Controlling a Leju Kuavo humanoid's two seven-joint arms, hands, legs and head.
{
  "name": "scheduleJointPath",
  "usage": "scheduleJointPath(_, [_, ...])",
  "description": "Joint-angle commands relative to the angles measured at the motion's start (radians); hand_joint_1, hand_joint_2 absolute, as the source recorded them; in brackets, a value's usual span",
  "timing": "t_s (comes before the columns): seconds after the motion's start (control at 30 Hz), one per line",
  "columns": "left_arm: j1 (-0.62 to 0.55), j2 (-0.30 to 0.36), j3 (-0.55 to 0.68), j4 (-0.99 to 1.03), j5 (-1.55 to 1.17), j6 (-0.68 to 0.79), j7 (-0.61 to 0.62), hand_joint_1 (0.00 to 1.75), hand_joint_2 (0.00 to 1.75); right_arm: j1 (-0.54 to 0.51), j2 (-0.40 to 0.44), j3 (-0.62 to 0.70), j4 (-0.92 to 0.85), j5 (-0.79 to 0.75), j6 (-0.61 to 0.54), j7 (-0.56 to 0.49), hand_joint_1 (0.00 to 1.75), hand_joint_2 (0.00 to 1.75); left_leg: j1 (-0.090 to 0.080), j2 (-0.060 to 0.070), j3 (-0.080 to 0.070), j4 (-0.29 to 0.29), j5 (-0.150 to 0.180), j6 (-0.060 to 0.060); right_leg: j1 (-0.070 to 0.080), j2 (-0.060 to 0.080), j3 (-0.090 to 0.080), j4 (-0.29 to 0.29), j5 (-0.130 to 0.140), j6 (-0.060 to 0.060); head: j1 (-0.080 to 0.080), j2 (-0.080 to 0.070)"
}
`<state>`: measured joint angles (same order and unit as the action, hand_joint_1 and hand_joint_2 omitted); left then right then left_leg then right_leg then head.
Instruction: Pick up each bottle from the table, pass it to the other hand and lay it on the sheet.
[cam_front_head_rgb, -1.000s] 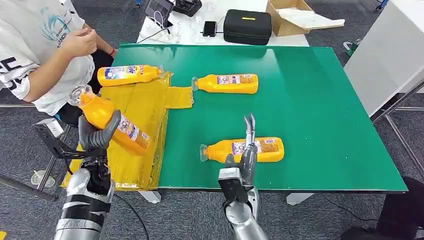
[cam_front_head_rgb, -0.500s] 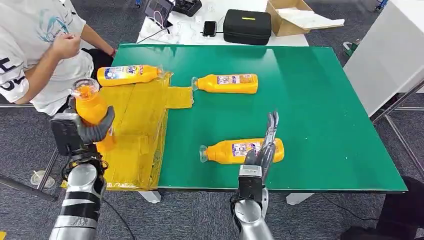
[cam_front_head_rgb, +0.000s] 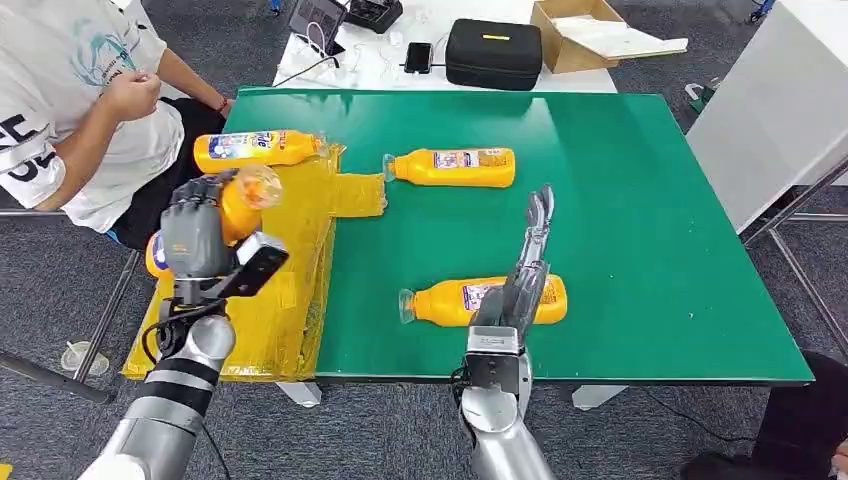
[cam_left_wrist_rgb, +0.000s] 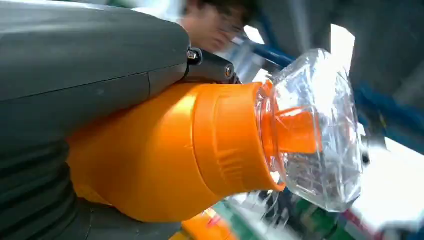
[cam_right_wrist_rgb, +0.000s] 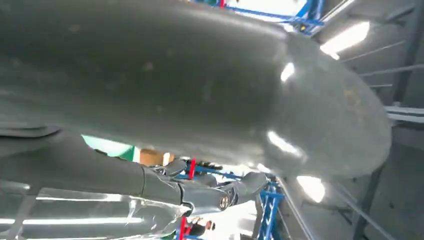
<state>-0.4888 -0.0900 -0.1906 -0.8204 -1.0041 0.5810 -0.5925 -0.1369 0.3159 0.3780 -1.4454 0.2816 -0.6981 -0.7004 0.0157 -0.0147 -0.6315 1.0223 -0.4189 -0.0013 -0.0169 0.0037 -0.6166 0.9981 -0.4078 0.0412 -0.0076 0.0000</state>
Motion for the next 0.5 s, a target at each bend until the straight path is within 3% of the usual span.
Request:
scheduleJointPath(0.03, [-0.079,0.082,-0.194,0.35,-0.129,-0.025,0.026,1.75,1.75,-0.06,-0.077,0.097,0.064,-0.054,0.002,0.002,0.0,0.0,0.0,0.003,0.006,-0.002,-0.001,0.001,0.001,0.001,0.006,-0.003,0.0,-0.002,0.0,0.0])
scheduleJointPath(0.07, [-0.086,0.094,-0.23,0.376,-0.197,-0.013,0.077,1.75,1.75,-0.062,-0.079,0.102,0.07,-0.068,0.009,0.002,0.0,0.0,0.001,0.004,0.008,-0.002,-0.002,0.001,0.001,0.002,0.007,-0.003,0.0,-0.002,0.0,0.0])
scheduleJointPath(0.5, [-0.084,0.124,-0.241,0.444,-0.22,-0.111,0.086,1.75,1.75,-0.06,-0.065,0.099,0.124,-0.072,0.05,0.002,0.0,0.0,0.002,0.002,0.004,-0.001,-0.001,0.001,0.002,0.001,0.004,-0.002,0.0,-0.002,0.0,0.0])
